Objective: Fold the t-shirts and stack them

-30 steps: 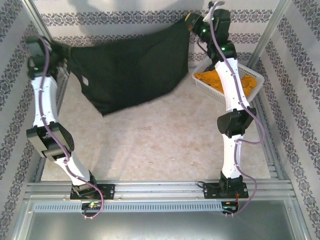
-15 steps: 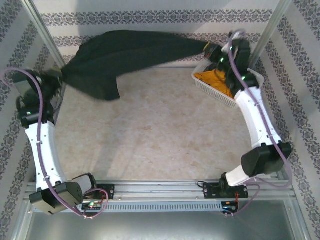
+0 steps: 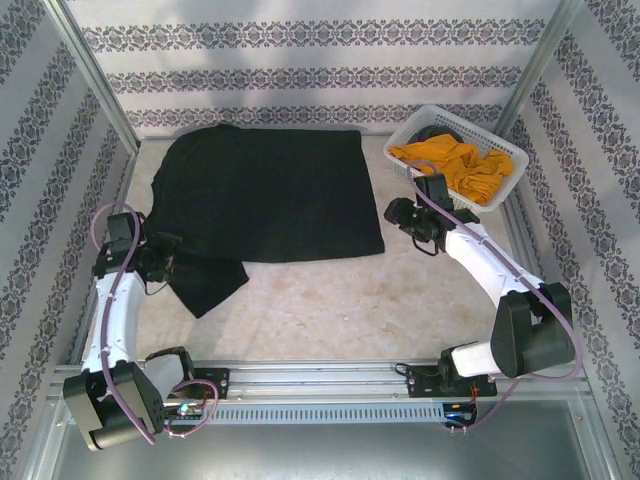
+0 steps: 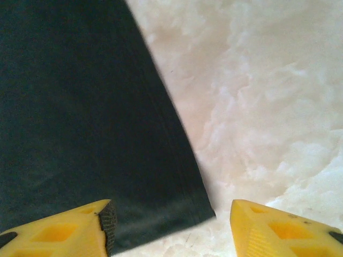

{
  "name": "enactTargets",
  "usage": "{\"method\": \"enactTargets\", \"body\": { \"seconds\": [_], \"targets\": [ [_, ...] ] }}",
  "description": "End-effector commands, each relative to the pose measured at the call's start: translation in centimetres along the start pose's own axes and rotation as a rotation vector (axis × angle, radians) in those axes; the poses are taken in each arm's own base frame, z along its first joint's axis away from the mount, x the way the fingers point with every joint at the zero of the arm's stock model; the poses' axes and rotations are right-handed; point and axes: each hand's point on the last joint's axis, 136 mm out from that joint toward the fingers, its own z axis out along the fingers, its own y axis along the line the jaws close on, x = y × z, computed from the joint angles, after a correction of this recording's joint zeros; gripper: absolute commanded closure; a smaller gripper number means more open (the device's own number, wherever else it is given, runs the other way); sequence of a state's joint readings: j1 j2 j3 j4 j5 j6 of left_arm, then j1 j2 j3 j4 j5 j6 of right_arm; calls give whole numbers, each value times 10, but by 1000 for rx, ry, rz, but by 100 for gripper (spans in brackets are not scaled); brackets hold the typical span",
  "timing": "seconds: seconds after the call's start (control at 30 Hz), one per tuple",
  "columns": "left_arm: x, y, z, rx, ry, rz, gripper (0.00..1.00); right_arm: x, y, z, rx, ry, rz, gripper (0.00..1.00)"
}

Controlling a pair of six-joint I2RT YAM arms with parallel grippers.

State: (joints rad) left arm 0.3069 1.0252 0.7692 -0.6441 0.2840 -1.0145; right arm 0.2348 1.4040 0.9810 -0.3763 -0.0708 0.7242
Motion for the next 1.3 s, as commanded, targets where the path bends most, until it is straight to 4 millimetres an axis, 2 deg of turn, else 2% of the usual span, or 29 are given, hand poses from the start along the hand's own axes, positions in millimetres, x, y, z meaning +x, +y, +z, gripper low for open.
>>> {"method": "enactTargets", "body": {
  "seconds": [0.0,0.13,0.3,0.4,0.53,0.73,0.83,0.97,1.07,1.17,1.27],
  "targets": [
    [19,13,11,-37,57,9,51,-4,25,5,-29,-10,-78,46],
    [24,9,29,-56,91,11,56,17,54,39,-55,101,-118,58],
    [17,1,54,-78,100,17,56,50,75,75,-40,202,-115,60],
    [17,5,71,-111,123,13,55,67,73,93,3,260,-86,61],
    [32,23,87,-175,173,13,55,84,53,108,117,337,-37,58],
    [75,44,90,-231,251,59,55,96,5,105,294,444,51,57],
    [104,62,87,-266,303,74,55,98,-17,100,336,485,98,57],
    [136,83,82,-277,359,59,55,89,-40,91,373,496,123,56],
    [155,85,78,-243,393,48,55,81,-53,84,376,488,150,57],
    [159,76,68,-206,395,72,52,68,-45,82,295,459,151,56],
    [140,67,41,-231,306,146,51,48,-20,72,211,410,53,55]
  ]
}}
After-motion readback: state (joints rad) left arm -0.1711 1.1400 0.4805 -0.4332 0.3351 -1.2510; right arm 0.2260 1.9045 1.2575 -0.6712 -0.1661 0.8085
